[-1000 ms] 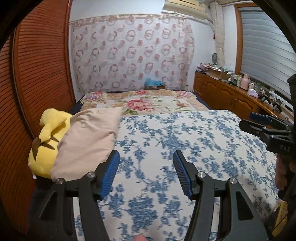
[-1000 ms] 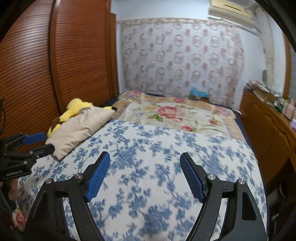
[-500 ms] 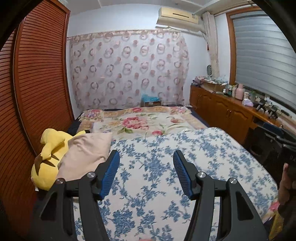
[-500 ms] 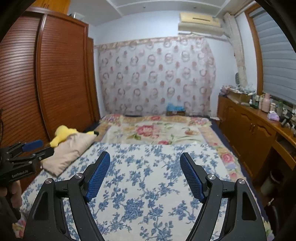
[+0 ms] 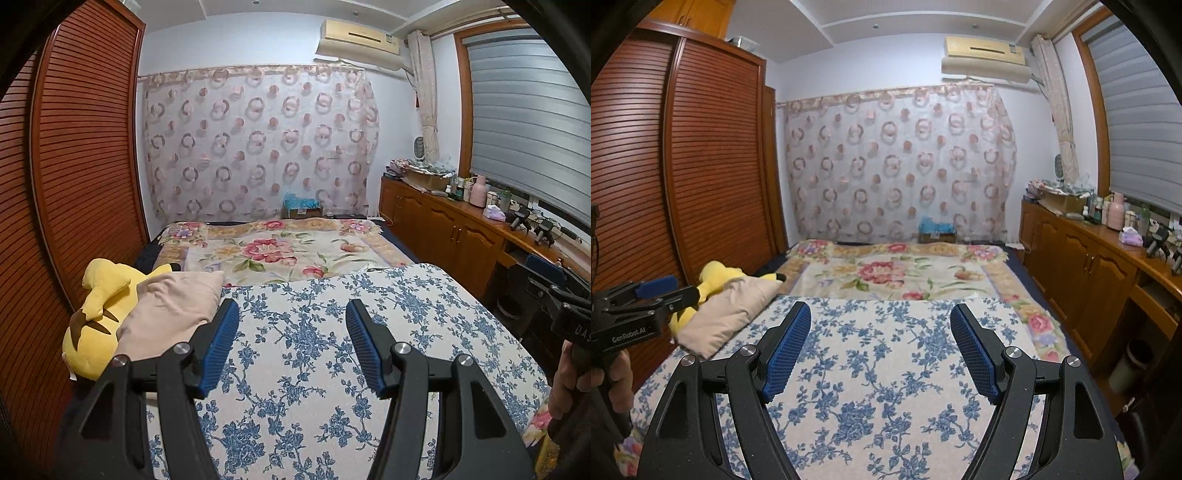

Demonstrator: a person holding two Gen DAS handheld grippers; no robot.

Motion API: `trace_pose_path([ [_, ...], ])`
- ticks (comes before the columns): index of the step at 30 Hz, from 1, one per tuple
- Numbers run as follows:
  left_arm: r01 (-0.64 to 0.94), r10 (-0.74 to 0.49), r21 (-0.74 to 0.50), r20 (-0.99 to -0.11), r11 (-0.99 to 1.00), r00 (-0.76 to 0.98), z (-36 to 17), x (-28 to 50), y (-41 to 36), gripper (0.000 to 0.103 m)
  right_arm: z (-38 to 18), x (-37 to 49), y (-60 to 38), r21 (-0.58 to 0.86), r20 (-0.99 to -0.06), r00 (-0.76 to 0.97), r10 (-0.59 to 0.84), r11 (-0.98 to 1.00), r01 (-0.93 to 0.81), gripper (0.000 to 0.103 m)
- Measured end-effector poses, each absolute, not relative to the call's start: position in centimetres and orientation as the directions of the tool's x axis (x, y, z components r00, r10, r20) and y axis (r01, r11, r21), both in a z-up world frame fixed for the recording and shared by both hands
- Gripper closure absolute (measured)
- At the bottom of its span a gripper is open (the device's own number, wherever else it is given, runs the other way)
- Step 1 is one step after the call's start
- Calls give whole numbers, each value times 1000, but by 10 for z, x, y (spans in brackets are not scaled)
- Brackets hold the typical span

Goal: Fold small clothes

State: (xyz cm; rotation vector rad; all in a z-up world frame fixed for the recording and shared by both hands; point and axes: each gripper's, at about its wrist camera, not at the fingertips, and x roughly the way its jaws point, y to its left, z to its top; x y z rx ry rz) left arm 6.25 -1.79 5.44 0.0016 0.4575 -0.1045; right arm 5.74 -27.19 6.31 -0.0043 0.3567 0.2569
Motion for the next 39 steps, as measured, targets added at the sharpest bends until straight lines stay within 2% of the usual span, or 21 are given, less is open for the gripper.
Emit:
trace_pose_path([
  [39,93,-89,-10,-423,996,902,64,52,-14,43,59,58,-268,43,-349,906,241,970,-241,23],
])
